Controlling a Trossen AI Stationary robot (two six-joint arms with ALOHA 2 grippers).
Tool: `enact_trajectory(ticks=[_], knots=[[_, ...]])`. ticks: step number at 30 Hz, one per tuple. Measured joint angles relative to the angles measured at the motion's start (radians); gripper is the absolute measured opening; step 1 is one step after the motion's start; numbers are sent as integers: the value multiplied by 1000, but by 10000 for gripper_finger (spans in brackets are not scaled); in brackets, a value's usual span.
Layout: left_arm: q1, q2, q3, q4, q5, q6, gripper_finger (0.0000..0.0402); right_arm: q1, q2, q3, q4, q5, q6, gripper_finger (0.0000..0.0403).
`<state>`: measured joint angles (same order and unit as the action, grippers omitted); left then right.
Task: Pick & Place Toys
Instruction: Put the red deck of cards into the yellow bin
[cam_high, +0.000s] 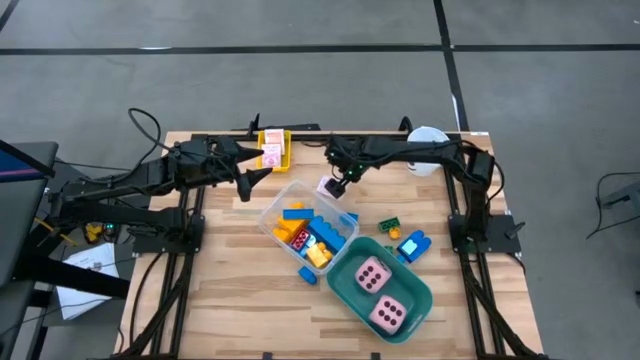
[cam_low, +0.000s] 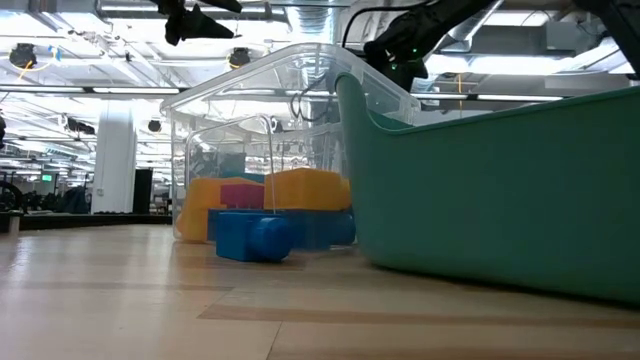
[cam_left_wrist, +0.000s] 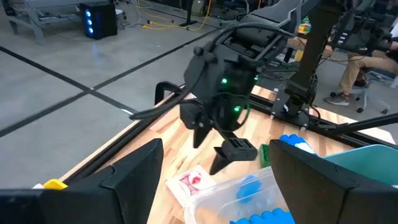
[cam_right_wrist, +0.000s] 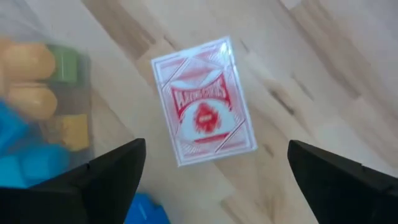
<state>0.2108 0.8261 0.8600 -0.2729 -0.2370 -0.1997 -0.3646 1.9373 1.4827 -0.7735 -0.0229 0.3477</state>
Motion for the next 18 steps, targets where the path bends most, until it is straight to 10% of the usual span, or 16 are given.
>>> enact_trajectory(ticks=[18], knots=[[0,0,0,1,8,-62,289,-3,112,2,1,-31,-140,380]])
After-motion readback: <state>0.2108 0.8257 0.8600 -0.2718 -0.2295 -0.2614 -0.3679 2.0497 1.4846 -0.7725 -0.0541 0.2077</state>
